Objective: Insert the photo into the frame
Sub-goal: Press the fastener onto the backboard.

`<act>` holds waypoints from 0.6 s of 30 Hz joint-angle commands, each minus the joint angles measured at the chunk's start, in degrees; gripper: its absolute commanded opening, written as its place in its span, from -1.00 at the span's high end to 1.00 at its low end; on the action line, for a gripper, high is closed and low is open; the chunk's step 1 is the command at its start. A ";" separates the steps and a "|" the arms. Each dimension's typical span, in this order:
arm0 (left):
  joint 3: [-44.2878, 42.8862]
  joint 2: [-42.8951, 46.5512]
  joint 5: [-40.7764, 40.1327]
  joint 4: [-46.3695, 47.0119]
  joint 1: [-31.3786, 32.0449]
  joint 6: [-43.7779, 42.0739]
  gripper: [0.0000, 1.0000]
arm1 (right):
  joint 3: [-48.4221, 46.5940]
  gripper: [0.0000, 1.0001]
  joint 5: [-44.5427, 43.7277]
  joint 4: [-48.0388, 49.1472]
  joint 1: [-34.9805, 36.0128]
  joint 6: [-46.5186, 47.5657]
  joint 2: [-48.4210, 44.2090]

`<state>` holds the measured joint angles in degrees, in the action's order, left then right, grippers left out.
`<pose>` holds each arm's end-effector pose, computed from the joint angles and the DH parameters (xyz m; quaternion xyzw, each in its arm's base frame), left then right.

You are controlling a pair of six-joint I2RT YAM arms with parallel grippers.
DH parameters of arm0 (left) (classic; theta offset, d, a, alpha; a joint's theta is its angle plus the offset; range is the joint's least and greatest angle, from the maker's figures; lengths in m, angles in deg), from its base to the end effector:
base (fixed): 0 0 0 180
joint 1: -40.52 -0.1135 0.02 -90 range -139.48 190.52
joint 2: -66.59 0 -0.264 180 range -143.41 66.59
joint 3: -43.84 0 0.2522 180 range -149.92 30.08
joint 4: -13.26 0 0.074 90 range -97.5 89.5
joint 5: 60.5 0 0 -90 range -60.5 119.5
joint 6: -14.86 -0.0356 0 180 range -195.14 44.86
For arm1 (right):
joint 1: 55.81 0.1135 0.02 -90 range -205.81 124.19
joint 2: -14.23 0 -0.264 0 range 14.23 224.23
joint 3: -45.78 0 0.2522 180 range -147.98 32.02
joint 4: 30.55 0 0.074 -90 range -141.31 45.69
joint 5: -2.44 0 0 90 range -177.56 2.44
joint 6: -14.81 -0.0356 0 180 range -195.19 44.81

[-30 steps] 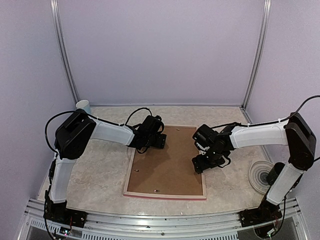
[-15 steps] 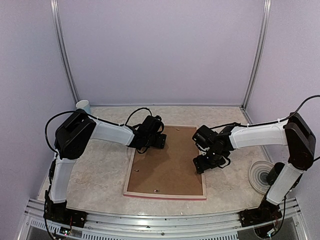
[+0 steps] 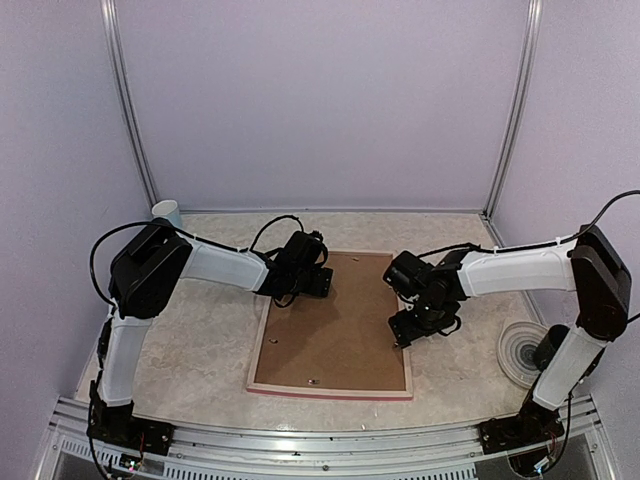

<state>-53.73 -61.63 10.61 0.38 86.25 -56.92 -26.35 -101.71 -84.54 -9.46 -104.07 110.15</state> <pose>0.3422 -0.3345 0.1182 0.1526 0.8958 -0.0782 0.4100 0.2140 0.2118 0.1683 -0.1369 0.9773 -0.0325 0.1584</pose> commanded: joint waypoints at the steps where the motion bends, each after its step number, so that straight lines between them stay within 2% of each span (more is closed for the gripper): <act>1: 2.86 -3.08 3.74 -6.07 -0.83 1.83 -0.57 | -1.82 -0.67 -3.94 -0.88 0.41 -1.59 1.01; 18: 2.79 -3.08 3.69 -6.07 -0.82 1.84 -0.57 | -2.49 -0.67 -2.14 -0.25 0.48 0.01 4.61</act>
<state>-53.62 -61.61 10.61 0.58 86.25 -56.92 -28.82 -103.89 -84.45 -9.46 -104.42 113.04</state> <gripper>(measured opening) 0.785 0.838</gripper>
